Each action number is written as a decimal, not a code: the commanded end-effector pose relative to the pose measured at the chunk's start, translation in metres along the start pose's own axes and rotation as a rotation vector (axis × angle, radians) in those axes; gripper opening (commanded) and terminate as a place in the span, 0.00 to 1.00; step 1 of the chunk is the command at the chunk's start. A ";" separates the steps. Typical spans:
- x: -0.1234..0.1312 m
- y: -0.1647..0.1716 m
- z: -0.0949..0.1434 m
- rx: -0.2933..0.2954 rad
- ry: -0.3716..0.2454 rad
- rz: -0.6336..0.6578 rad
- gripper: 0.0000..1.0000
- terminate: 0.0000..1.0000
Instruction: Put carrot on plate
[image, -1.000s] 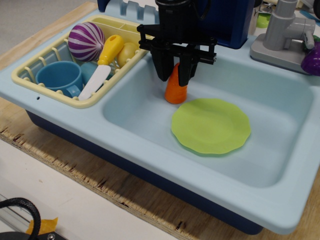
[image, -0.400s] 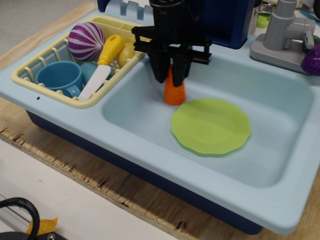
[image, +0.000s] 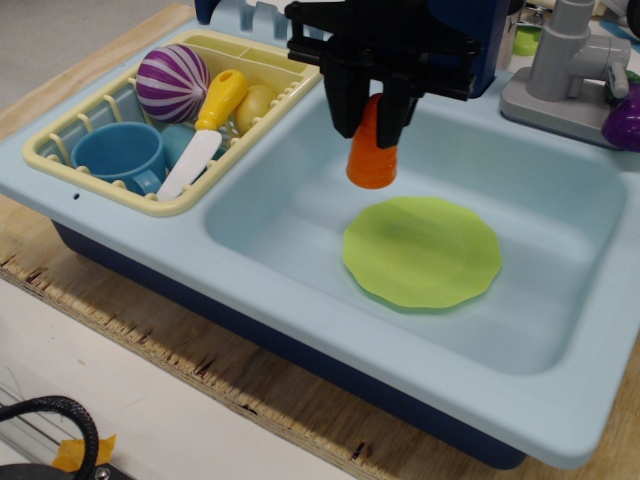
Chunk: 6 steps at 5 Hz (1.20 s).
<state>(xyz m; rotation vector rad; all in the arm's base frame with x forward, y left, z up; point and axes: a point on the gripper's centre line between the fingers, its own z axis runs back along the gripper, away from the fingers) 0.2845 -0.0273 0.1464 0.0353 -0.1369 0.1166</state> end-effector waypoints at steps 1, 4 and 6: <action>0.001 -0.016 0.016 -0.038 -0.032 -0.004 0.00 0.00; -0.014 -0.024 -0.014 -0.151 0.026 -0.003 1.00 0.00; -0.014 -0.024 -0.014 -0.151 0.026 -0.003 1.00 1.00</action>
